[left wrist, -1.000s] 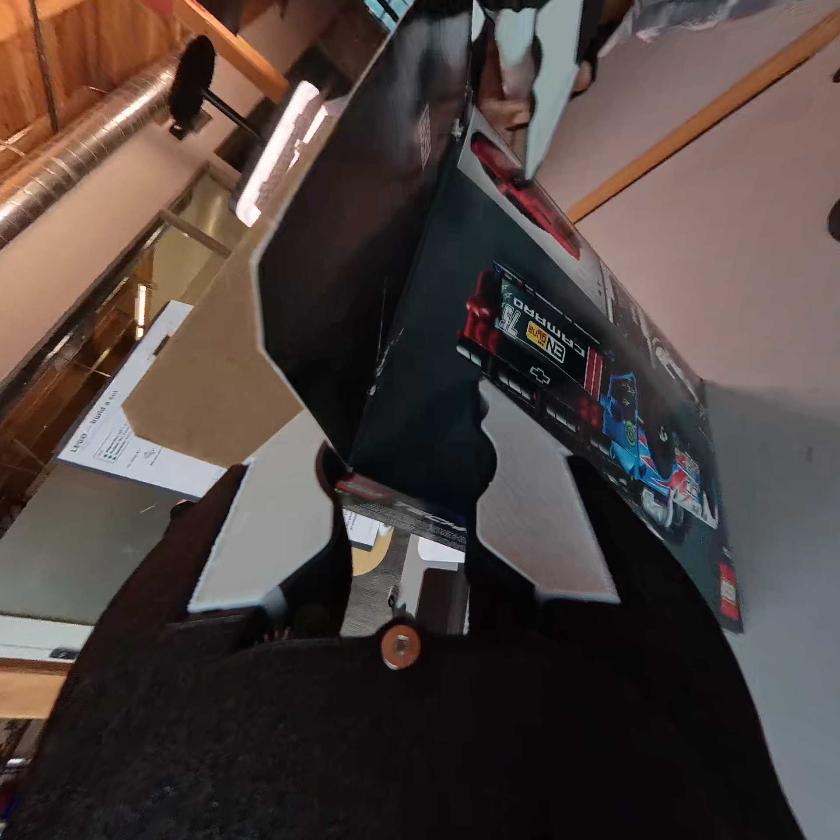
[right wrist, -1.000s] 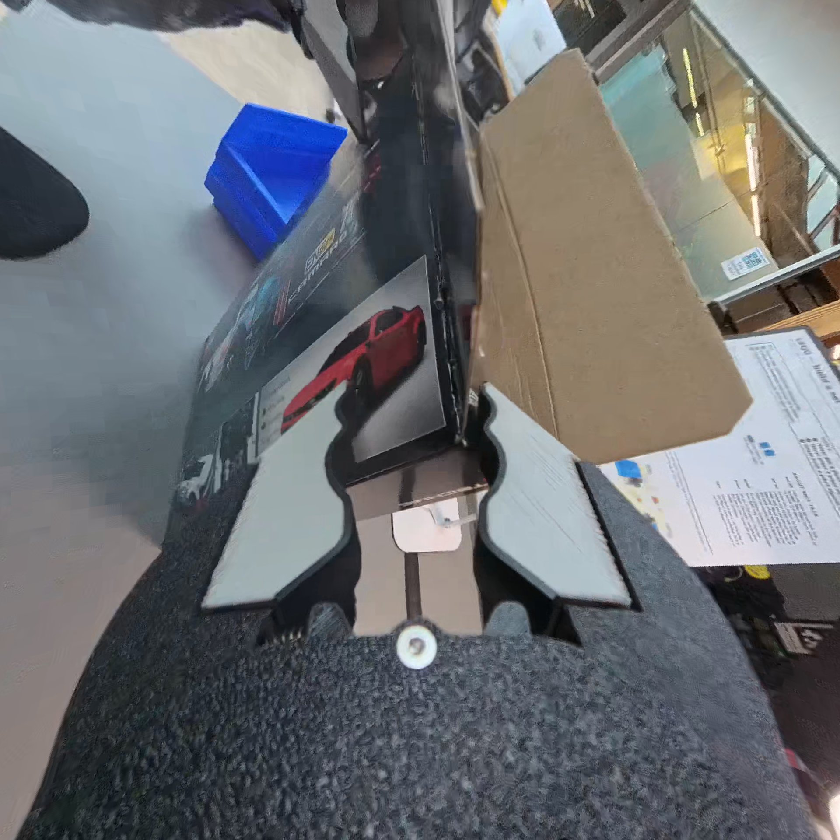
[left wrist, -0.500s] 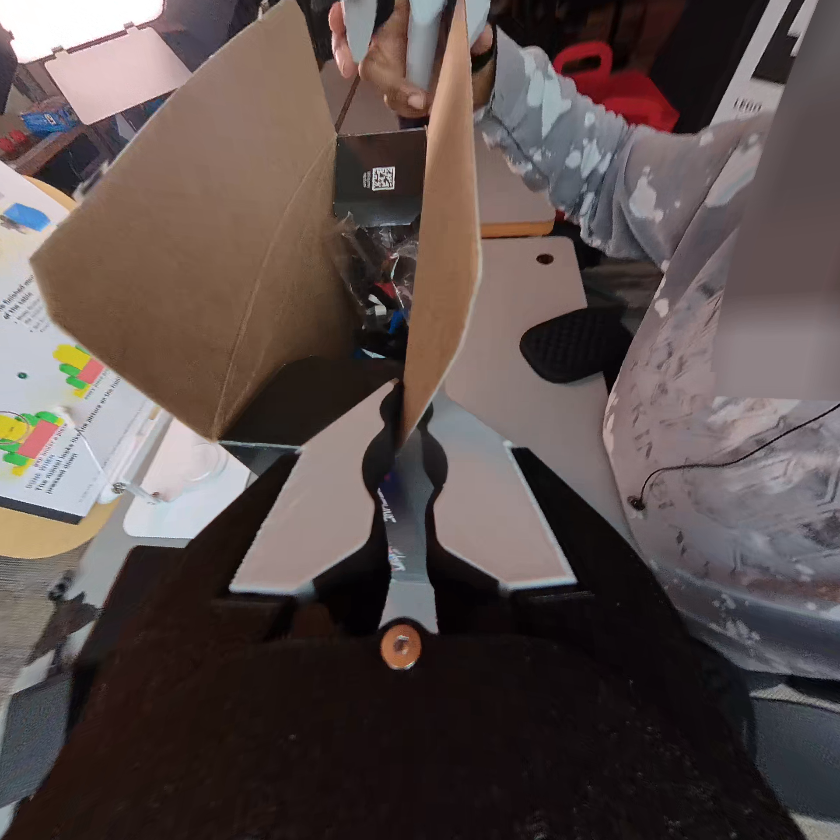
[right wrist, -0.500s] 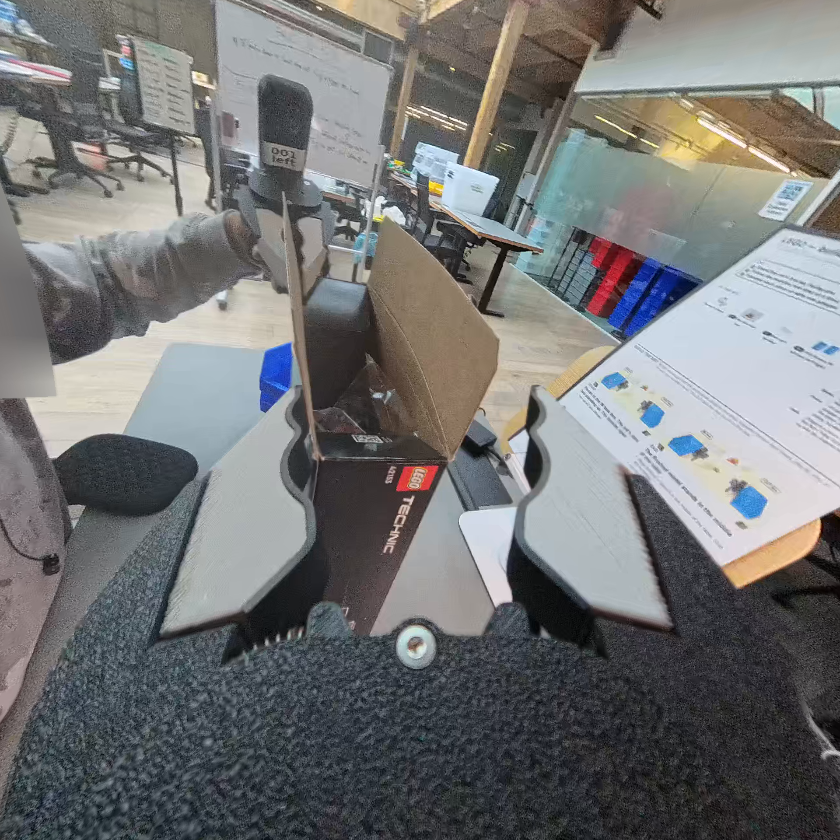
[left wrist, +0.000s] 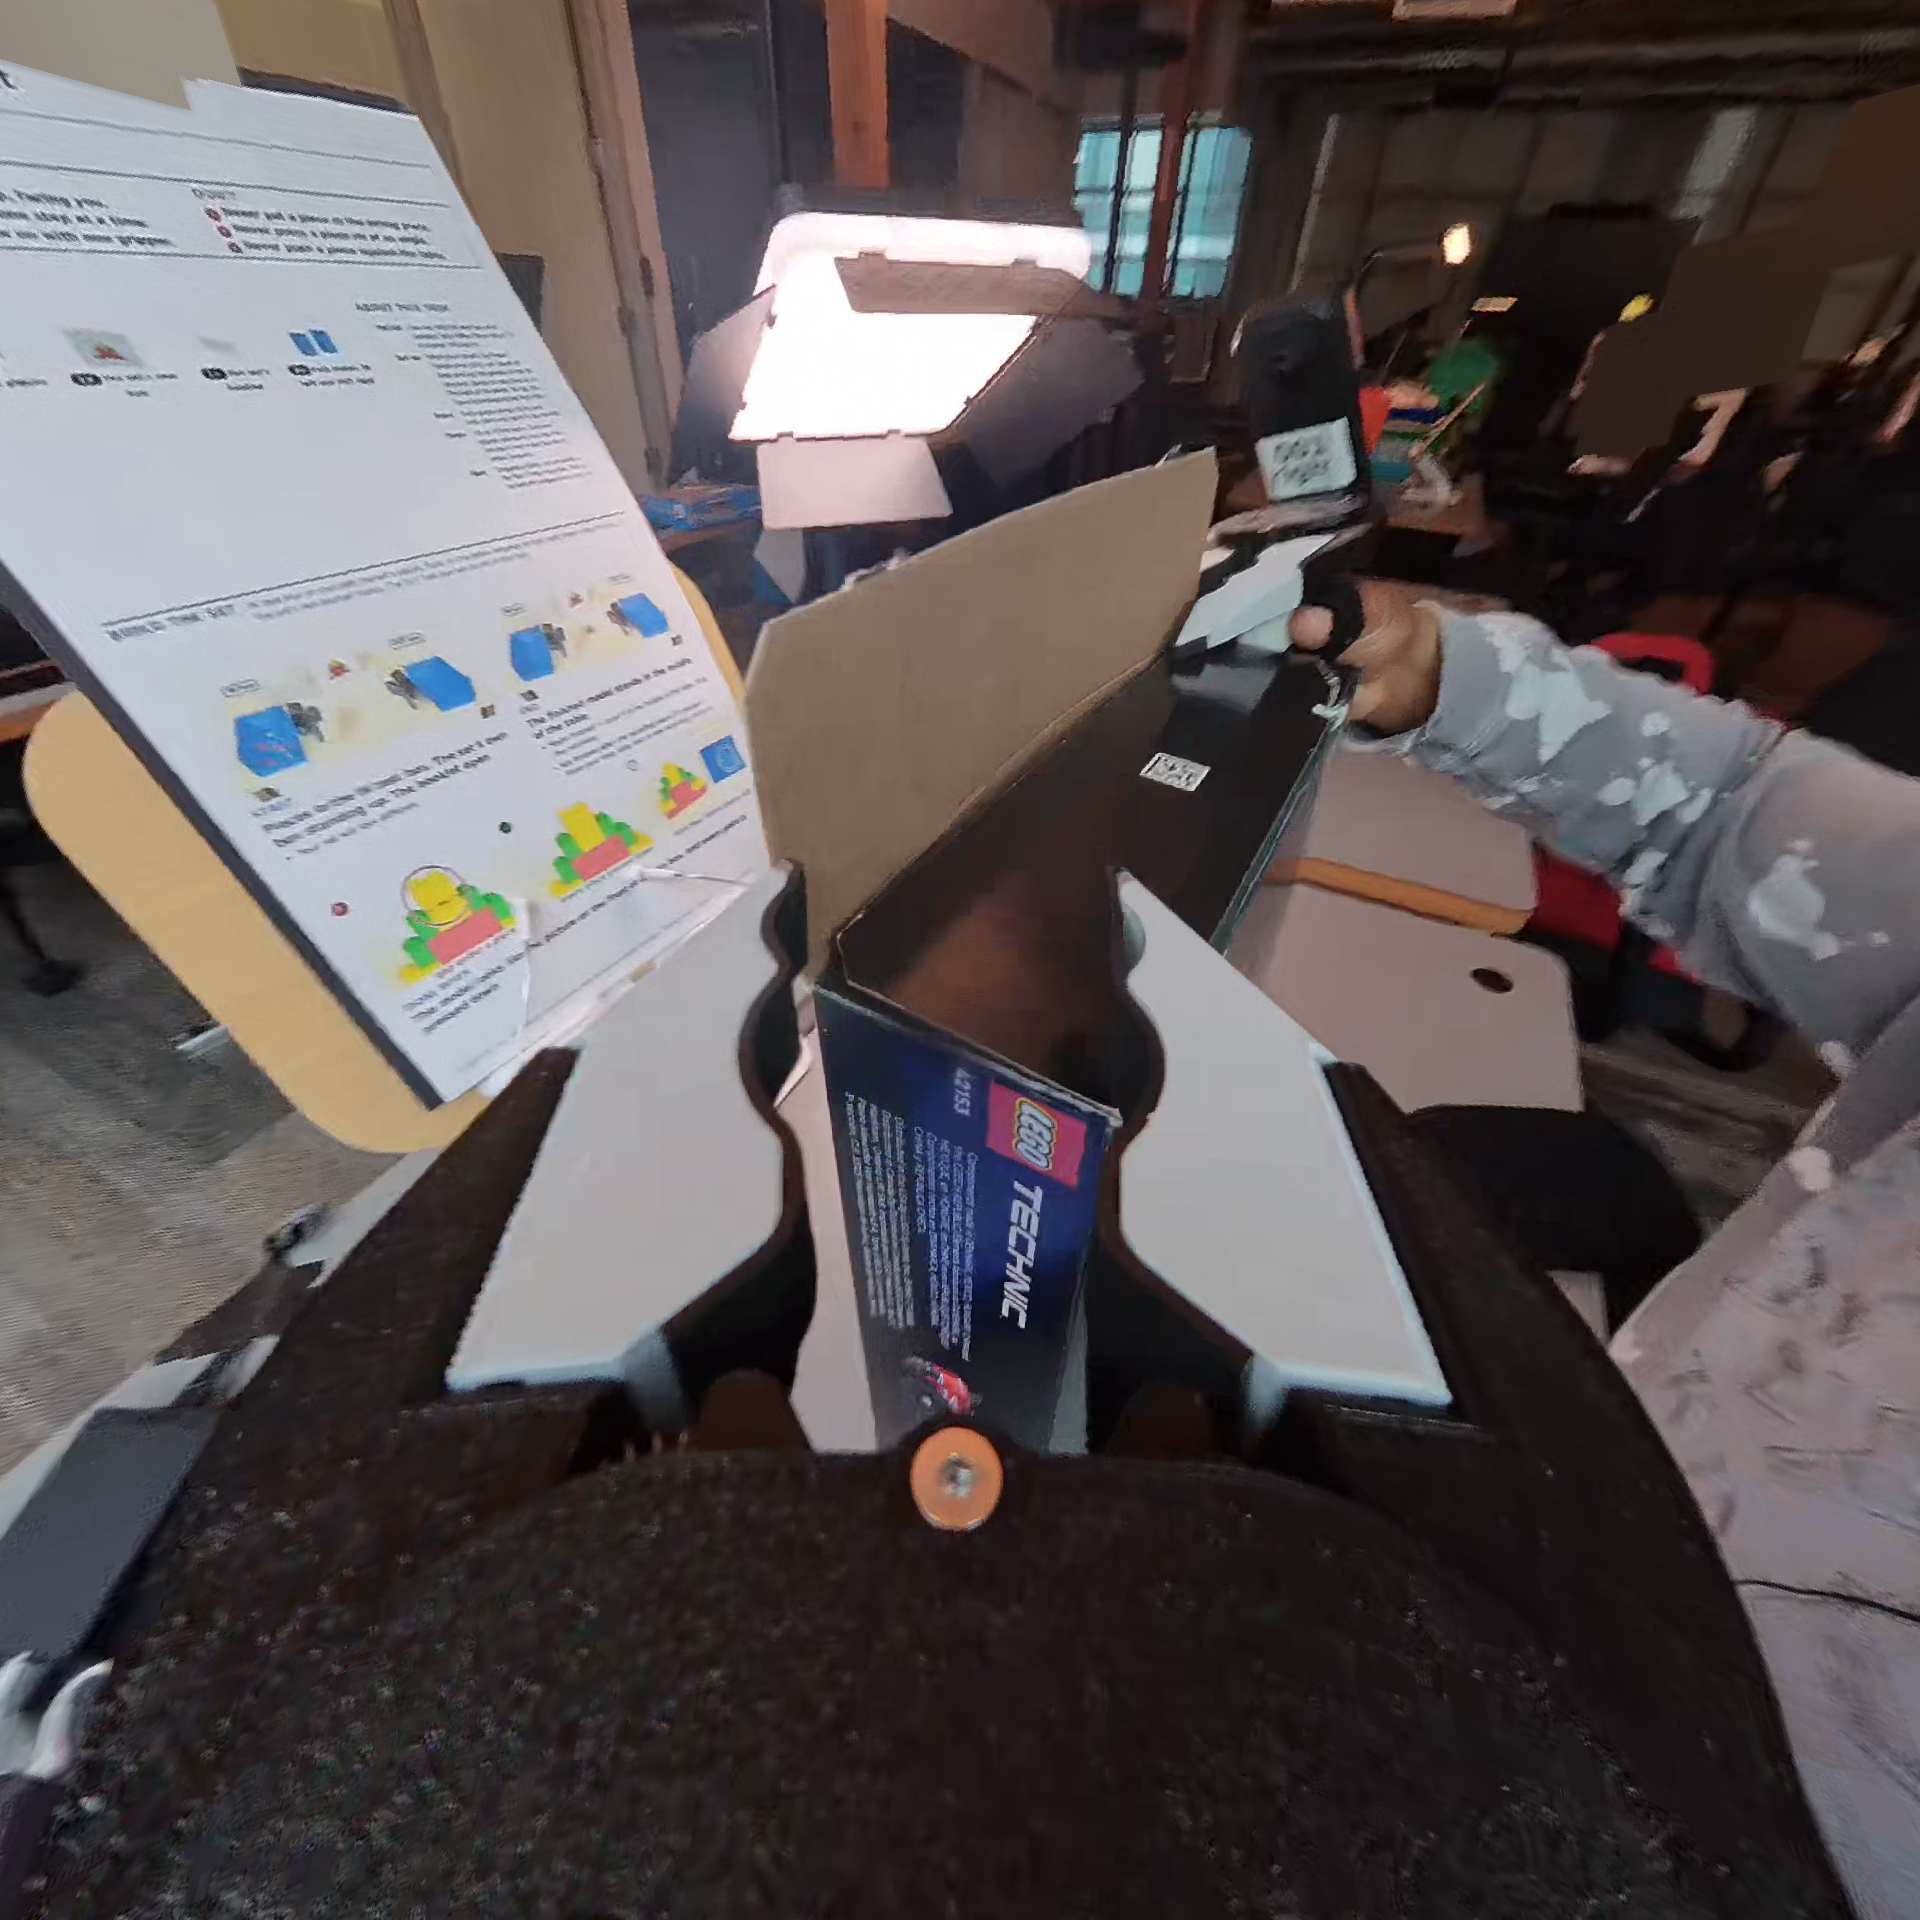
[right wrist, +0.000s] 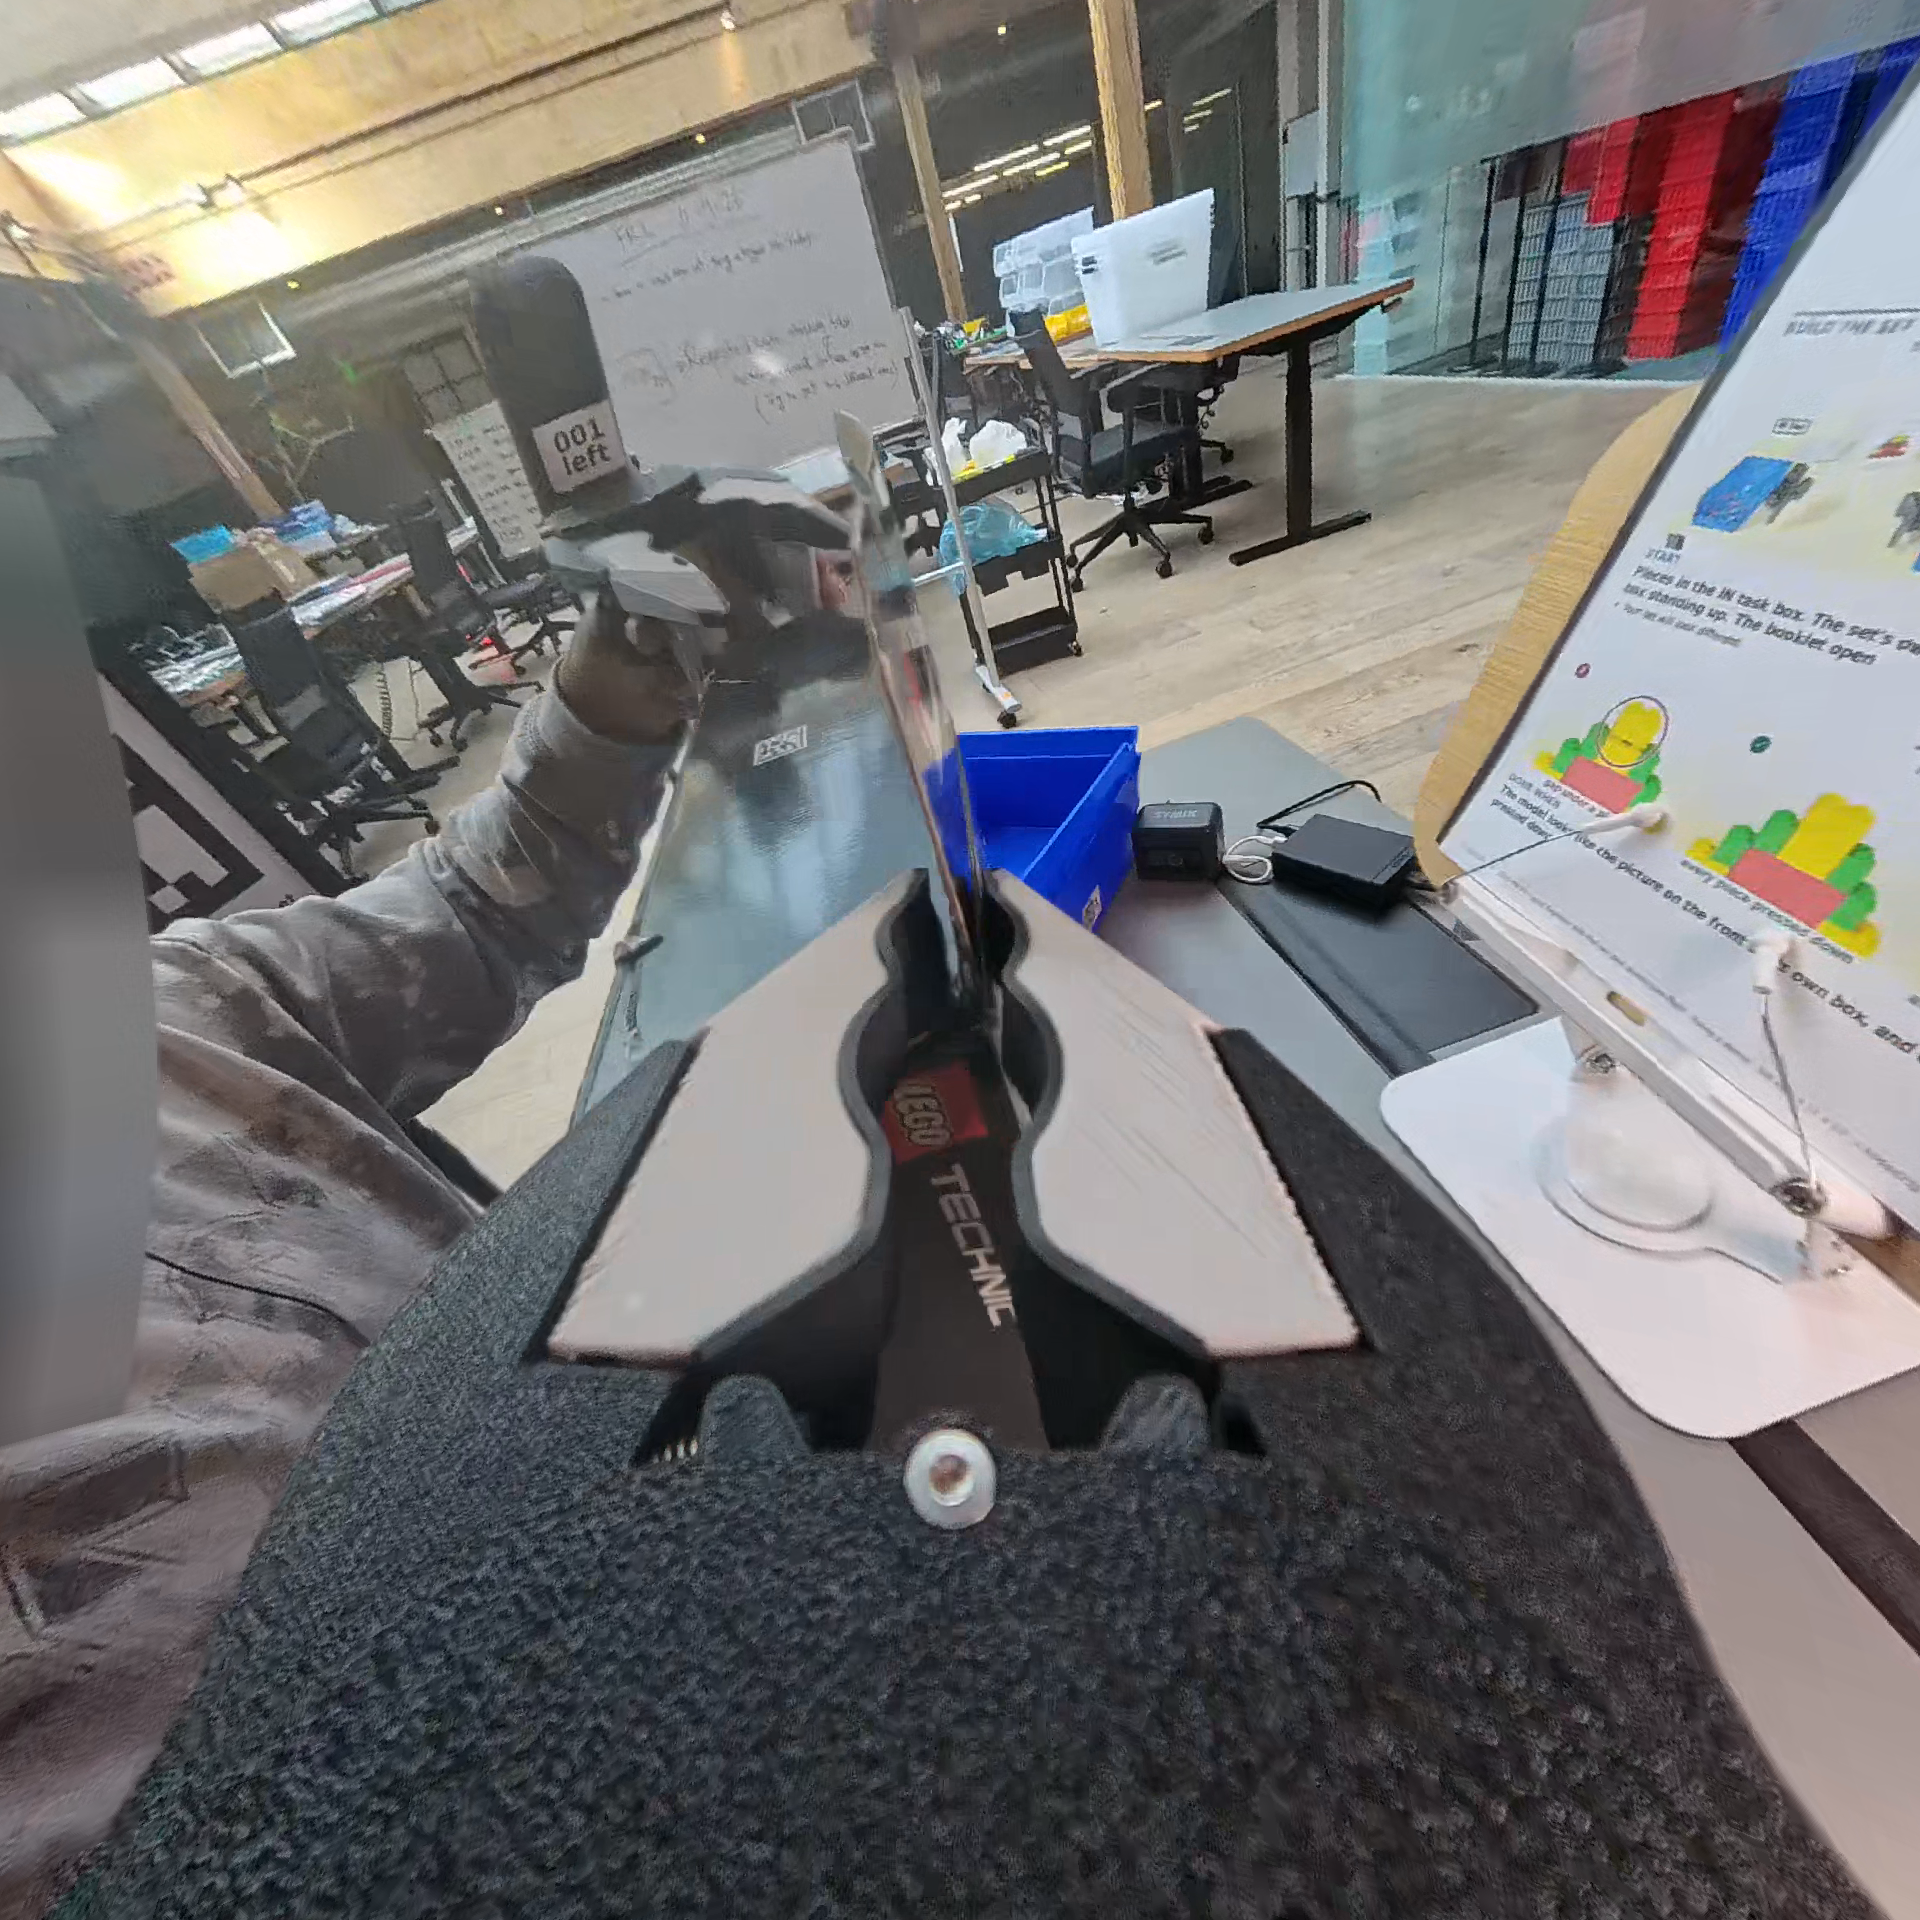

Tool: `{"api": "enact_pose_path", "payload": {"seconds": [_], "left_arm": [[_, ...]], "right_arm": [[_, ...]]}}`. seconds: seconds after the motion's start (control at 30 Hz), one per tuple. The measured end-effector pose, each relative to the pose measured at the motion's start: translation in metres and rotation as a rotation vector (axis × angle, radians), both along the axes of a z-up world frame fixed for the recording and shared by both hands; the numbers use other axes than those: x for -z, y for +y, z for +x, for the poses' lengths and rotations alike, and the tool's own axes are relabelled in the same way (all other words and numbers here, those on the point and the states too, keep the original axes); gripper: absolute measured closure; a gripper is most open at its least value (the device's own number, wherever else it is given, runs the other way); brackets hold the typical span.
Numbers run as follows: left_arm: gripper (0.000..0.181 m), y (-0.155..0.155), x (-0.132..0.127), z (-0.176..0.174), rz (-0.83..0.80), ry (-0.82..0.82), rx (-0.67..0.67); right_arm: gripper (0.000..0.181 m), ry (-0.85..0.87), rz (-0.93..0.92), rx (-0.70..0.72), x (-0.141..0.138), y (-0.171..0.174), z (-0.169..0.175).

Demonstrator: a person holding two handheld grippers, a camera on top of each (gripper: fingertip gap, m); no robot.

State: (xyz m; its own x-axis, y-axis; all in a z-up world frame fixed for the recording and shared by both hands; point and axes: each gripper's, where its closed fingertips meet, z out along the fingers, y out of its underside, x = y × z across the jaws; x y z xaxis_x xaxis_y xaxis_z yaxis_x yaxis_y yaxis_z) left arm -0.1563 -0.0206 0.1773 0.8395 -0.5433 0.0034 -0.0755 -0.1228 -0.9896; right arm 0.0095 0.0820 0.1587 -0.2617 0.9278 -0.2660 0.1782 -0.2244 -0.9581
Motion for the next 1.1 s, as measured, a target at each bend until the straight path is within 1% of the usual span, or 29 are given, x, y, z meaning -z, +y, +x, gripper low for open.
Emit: {"api": "enact_pose_path", "payload": {"seconds": [0.03, 0.07, 0.1, 0.17, 0.2, 0.23, 0.27, 0.3, 0.37, 0.43, 0.47, 0.5, 0.57, 0.6, 0.67, 0.7, 0.73, 0.77, 0.8, 0.83, 0.87, 0.9, 0.93, 0.97, 1.0, 1.03, 1.1], "left_arm": [[0.124, 0.006, 0.004, -0.005, -0.002, 0.091, -0.074], [0.111, 0.011, 0.007, -0.012, 0.011, 0.189, -0.153], [0.099, 0.012, 0.007, -0.016, 0.037, 0.279, -0.199], [0.091, 0.011, 0.002, -0.02, 0.099, 0.388, -0.256], [0.087, 0.011, 0.002, -0.02, 0.11, 0.404, -0.265], [0.082, 0.012, 0.003, -0.019, 0.1, 0.391, -0.254], [0.087, 0.013, 0.006, -0.017, 0.075, 0.358, -0.225], [0.093, 0.014, 0.01, -0.015, 0.047, 0.315, -0.193], [0.097, 0.015, 0.014, -0.013, 0.003, 0.232, -0.143], [0.106, 0.014, 0.018, -0.009, -0.027, 0.167, -0.09], [0.111, 0.013, 0.02, -0.007, -0.029, 0.147, -0.079], [0.114, 0.013, 0.02, -0.006, -0.019, 0.143, -0.075], [0.121, 0.012, 0.021, -0.003, -0.004, 0.145, -0.07], [0.124, 0.012, 0.021, -0.002, -0.005, 0.14, -0.073], [0.126, 0.013, 0.022, -0.001, -0.008, 0.128, -0.085], [0.126, 0.013, 0.022, -0.001, -0.011, 0.12, -0.09], [0.127, 0.012, 0.022, -0.001, -0.018, 0.101, -0.082], [0.127, 0.008, 0.02, 0.002, -0.024, 0.065, -0.038], [0.108, -0.002, 0.016, 0.008, -0.029, 0.023, 0.044], [0.085, -0.013, 0.009, 0.011, -0.022, -0.03, 0.121], [0.084, -0.022, -0.004, 0.009, 0.016, -0.1, 0.161], [0.088, -0.027, -0.019, 0.002, 0.066, -0.158, 0.161], [0.095, -0.028, -0.03, -0.006, 0.103, -0.184, 0.135], [0.101, -0.024, -0.035, -0.011, 0.115, -0.177, 0.101], [0.105, -0.016, -0.031, -0.014, 0.091, -0.143, 0.066], [0.103, -0.007, -0.019, -0.013, 0.032, -0.095, 0.05], [0.098, 0.004, 0.019, 0.003, -0.161, -0.023, 0.093]], "right_arm": [[0.17, 0.003, 0.076, 0.028, 0.001, 0.001, 0.0], [0.163, -0.001, 0.174, 0.062, 0.002, 0.003, 0.0], [0.16, 0.009, 0.258, 0.092, 0.001, 0.004, 0.001], [0.164, 0.034, 0.401, 0.13, -0.001, 0.003, 0.003], [0.166, 0.053, 0.482, 0.152, -0.002, 0.002, 0.004], [0.166, 0.07, 0.557, 0.17, -0.004, 0.002, 0.005], [0.164, 0.085, 0.603, 0.159, -0.005, -0.001, 0.007], [0.16, 0.098, 0.613, 0.123, -0.007, -0.007, 0.009], [0.149, 0.122, 0.574, 0.018, -0.01, -0.022, 0.015], [0.132, 0.151, 0.554, -0.058, -0.016, -0.036, 0.021], [0.123, 0.146, 0.545, -0.091, -0.019, -0.044, 0.024], [0.119, 0.137, 0.552, -0.116, -0.022, -0.05, 0.027], [0.113, 0.102, 0.63, -0.139, -0.019, -0.057, 0.028], [0.113, 0.095, 0.675, -0.154, -0.018, -0.062, 0.029], [0.124, 0.077, 0.724, -0.231, -0.014, -0.082, 0.033], [0.135, 0.015, 0.821, -0.239, -0.002, -0.085, 0.033], [0.143, -0.006, 0.923, -0.231, 0.005, -0.087, 0.032], [0.142, -0.048, 1.009, -0.231, 0.012, -0.088, 0.033], [0.143, -0.07, 1.055, -0.222, 0.014, -0.09, 0.034], [0.142, -0.094, 1.071, -0.217, 0.014, -0.092, 0.035], [0.141, -0.107, 1.084, -0.218, 0.016, -0.093, 0.036], [0.141, -0.113, 1.092, -0.22, 0.016, -0.094, 0.035], [0.141, -0.13, 1.089, -0.22, 0.016, -0.094, 0.035], [0.141, -0.147, 1.088, -0.217, 0.016, -0.093, 0.035], [0.141, -0.162, 1.089, -0.212, 0.016, -0.092, 0.034], [0.141, -0.175, 1.083, -0.204, 0.017, -0.091, 0.034], [0.141, -0.187, 1.05, -0.178, 0.016, -0.088, 0.033]]}}
